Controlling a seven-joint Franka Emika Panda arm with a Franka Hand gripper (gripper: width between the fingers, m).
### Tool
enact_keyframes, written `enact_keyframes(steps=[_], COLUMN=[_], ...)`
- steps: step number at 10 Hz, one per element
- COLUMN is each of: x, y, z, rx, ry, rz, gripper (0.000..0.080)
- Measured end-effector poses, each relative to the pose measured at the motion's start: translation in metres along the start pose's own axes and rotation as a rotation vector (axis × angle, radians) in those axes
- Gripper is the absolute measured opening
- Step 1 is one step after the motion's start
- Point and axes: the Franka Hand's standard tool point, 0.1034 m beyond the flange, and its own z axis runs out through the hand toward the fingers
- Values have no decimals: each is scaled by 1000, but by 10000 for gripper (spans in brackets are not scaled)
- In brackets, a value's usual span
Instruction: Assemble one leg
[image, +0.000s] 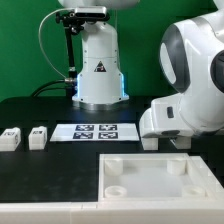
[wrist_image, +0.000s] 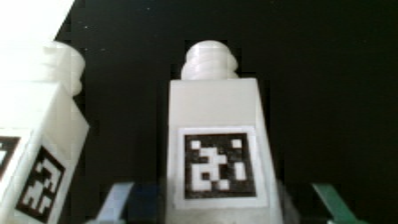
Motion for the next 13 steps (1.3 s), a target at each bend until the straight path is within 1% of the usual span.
enact_keyframes(steps=[3,4,5,6,7,8,9,10,11,12,13], x=[0,-3,-17,-27,-41,-50,-56,-55,-43,-34,-39], y=[0,4,19,31,38,38,29,29,29,35,48], z=[0,-5,-41,-74,-91,-98,-93,-91,-99,-116,-149], rx=[0,-4,-6,2,3,-1,12,12,20,15,21], ry=[0,-13,-39,-24,-24,-22,-22,-23,63,183,246], rz=[0,-35,-102,-93,-91,-83,-37,-60,-58,-103,-143], gripper=[289,289,289,291,291,291,291,291,291,291,291])
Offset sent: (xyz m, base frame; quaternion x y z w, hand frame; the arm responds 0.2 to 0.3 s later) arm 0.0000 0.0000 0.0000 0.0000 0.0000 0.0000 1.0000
